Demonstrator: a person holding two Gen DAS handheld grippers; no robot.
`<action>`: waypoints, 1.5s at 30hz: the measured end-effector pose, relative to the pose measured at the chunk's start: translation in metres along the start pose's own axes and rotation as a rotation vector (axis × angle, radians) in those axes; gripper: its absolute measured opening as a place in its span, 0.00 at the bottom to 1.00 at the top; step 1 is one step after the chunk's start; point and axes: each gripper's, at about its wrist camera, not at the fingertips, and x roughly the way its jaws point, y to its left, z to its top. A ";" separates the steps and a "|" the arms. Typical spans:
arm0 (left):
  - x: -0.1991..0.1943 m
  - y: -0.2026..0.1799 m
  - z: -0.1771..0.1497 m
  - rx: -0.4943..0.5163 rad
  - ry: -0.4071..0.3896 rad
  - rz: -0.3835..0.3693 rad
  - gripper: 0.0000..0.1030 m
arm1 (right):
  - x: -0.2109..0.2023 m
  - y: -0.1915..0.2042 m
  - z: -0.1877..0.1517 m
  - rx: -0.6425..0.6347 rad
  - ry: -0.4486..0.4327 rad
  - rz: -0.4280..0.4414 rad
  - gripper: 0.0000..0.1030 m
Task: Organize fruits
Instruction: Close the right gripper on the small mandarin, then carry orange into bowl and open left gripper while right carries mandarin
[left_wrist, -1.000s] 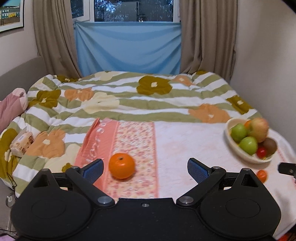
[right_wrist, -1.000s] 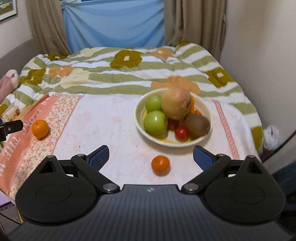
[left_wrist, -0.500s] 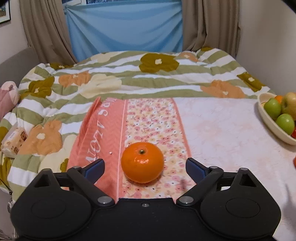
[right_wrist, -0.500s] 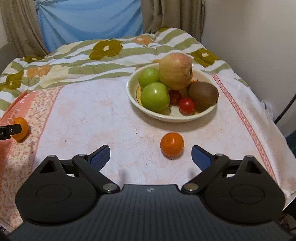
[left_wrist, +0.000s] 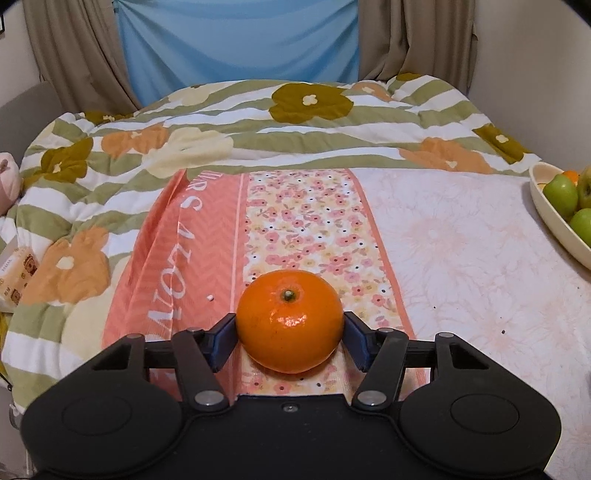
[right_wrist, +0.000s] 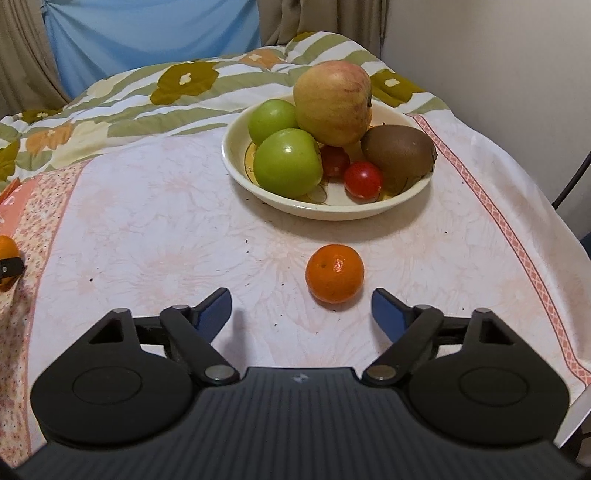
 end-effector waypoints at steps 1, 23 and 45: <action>0.000 0.000 0.000 0.004 -0.001 0.000 0.63 | 0.002 0.000 0.000 0.001 0.001 -0.002 0.92; -0.013 -0.006 -0.005 0.008 -0.024 -0.016 0.62 | 0.022 -0.016 0.015 0.017 -0.009 0.022 0.49; -0.079 -0.072 0.047 0.053 -0.124 -0.082 0.62 | -0.054 -0.055 0.051 -0.024 -0.133 0.126 0.49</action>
